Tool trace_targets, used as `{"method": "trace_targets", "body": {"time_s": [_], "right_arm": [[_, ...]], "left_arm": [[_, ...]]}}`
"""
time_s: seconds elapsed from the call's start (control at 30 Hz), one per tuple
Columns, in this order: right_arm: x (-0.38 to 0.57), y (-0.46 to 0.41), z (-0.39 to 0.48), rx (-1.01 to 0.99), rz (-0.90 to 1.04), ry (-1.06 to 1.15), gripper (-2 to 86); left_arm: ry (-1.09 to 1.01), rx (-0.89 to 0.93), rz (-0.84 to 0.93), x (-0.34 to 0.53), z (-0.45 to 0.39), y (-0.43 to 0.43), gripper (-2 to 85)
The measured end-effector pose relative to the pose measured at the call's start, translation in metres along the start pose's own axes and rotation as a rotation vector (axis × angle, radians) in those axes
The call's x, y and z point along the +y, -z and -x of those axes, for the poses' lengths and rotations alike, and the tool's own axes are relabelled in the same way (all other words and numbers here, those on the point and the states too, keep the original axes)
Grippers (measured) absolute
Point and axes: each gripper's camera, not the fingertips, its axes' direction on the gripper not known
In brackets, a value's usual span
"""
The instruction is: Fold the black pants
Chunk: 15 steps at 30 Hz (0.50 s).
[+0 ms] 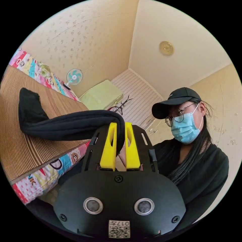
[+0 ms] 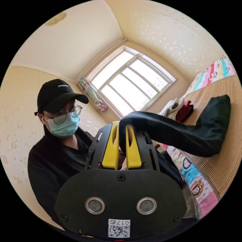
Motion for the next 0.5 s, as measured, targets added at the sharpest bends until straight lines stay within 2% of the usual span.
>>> {"method": "trace_targets", "body": {"time_s": [0.13, 0.27, 0.4, 0.5], "right_arm": [[-0.044, -0.016, 0.103, 0.044, 0.042, 0.230, 0.5], [-0.081, -0.035, 0.176, 0.077, 0.083, 0.305, 0.4], [-0.092, -0.038, 0.192, 0.143, 0.025, 0.325, 0.3], [-0.104, -0.037, 0.167, 0.175, -0.012, 0.323, 0.2]], "left_arm": [[-0.220, 0.025, -0.035, -0.047, -0.119, -0.017, 5.3], [-0.220, 0.065, -0.075, -0.071, -0.186, -0.029, 5.2], [-0.272, -0.034, -0.076, -0.090, -0.232, -0.051, 5.3], [-0.222, -0.024, -0.088, -0.111, -0.221, -0.069, 5.2]]}}
